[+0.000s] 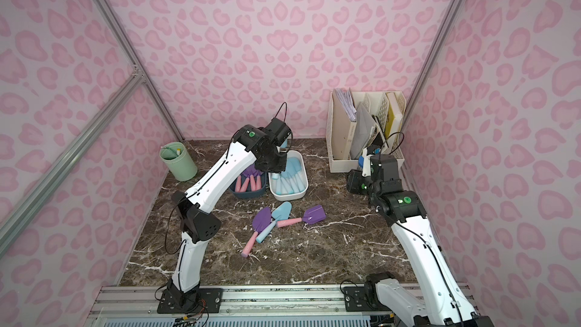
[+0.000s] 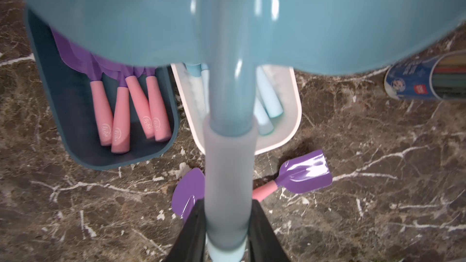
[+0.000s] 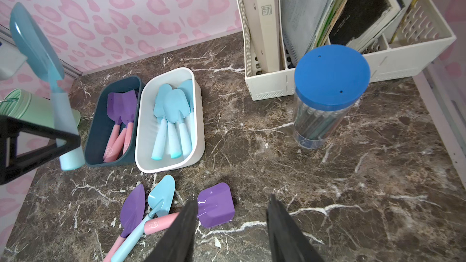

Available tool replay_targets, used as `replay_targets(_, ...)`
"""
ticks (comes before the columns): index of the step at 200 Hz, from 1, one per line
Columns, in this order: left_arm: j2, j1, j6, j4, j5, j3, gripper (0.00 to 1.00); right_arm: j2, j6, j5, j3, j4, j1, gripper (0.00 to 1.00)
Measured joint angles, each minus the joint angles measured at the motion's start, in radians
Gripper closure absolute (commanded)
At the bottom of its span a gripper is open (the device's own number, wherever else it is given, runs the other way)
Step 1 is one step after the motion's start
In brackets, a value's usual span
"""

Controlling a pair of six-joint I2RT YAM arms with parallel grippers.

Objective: Sort the small shovels by color and place them into the storage box
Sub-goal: Place the shovel in the storage box.

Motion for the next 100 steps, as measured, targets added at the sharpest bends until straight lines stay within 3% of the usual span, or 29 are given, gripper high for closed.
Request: replay_targets(100, 0.231, 0.055, -0.167, 0.245, 0.113, 0.003, 1.00, 0.014, 0.011, -0.029, -0.025, 0.002, 0.000, 0.51)
